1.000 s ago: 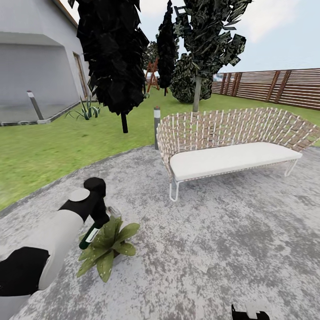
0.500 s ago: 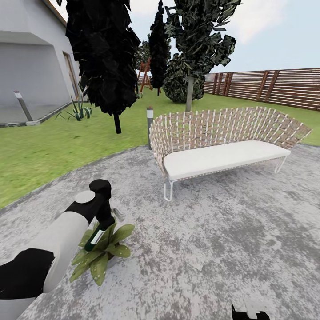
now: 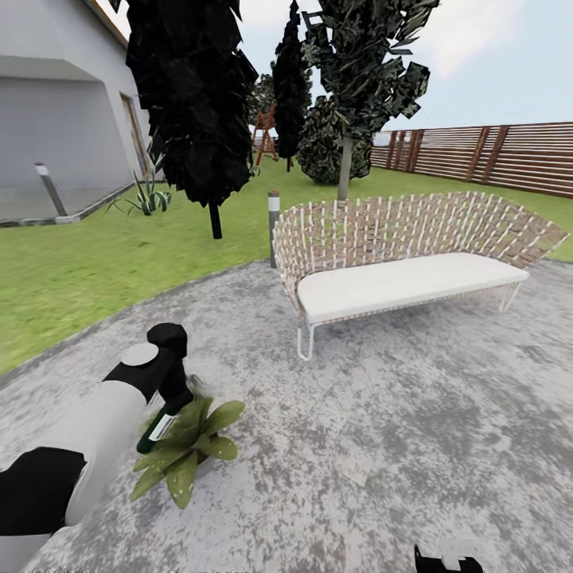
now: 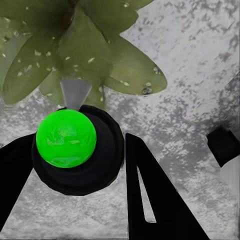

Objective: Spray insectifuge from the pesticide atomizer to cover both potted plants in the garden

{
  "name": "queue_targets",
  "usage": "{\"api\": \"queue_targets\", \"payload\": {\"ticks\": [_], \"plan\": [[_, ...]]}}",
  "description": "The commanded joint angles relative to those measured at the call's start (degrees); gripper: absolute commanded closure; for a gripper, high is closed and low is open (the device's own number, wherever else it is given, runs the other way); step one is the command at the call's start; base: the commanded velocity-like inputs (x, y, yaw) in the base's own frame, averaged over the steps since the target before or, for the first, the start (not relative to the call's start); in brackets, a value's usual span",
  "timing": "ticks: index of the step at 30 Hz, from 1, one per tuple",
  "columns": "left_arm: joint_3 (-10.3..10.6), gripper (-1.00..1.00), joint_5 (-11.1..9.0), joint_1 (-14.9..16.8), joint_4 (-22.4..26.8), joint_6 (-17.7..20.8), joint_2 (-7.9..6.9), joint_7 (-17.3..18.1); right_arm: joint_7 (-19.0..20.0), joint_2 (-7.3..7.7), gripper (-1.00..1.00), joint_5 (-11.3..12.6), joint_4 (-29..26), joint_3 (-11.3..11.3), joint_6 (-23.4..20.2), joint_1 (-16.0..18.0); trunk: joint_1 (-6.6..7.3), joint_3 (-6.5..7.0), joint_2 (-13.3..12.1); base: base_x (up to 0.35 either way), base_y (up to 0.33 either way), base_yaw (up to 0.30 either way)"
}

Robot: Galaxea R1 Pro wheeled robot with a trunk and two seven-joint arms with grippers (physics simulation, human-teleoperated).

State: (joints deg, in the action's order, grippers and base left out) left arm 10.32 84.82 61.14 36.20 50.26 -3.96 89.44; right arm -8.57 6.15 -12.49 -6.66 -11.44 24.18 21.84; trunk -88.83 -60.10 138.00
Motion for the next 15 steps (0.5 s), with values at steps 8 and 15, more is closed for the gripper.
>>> {"api": "queue_targets", "payload": {"ticks": [8,15], "plan": [[0.5,1.0,0.34,-0.56,0.09,0.71,-0.98,0.56,-0.17,-0.08,-1.0,-0.61,0.07,-0.34,0.17,0.04,0.01,-0.05,0.02,0.0,0.0,0.136],[0.4,1.0,0.43,-0.58,0.19,0.71,-1.04,0.56,-0.22,-0.17,-1.0,-0.53,0.07,-0.34,0.17,0.04,0.01,-0.05,0.02,0.0,-0.164,0.142]]}}
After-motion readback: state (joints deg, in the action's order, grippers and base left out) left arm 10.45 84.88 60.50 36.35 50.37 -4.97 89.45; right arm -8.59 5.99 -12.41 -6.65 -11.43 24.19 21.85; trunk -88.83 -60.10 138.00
